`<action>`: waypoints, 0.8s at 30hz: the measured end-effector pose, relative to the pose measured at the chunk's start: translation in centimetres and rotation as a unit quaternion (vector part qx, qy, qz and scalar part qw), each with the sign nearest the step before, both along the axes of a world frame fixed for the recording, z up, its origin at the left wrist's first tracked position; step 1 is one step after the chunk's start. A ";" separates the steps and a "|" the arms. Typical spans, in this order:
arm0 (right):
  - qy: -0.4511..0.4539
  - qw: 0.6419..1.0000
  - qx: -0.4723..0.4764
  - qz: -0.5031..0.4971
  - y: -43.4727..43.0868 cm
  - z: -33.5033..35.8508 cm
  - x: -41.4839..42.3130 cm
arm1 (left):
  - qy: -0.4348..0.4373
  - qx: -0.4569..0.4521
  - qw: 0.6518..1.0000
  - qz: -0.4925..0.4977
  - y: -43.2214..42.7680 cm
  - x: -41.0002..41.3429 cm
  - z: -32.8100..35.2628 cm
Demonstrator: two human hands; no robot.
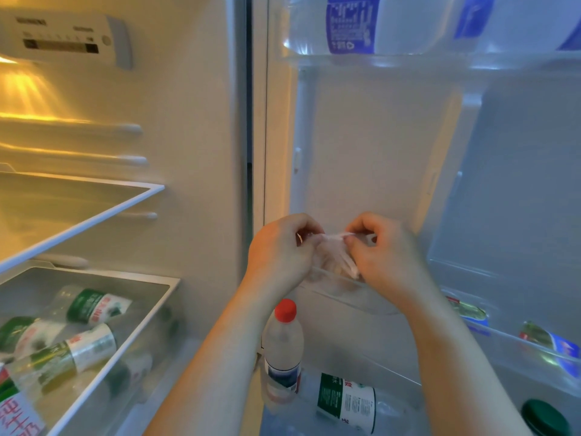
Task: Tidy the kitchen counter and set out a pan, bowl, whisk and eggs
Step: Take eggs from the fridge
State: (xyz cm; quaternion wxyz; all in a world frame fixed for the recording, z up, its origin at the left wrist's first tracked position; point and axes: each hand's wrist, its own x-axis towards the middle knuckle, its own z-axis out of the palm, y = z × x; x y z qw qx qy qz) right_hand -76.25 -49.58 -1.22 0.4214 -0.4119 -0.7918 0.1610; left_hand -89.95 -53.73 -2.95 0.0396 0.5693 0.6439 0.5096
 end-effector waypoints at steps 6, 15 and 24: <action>0.017 0.999 -0.050 -0.005 0.2 0.1 0.0 | -0.057 0.049 0.996 0.040 0.5 -0.1 -0.1; 0.049 0.997 -0.045 -0.033 0.8 -0.4 -0.2 | -0.132 0.076 0.988 0.011 0.4 -1.1 -0.2; 0.207 0.977 -0.042 0.030 0.9 0.0 0.0 | -0.207 0.086 0.973 -0.055 0.3 -0.9 0.5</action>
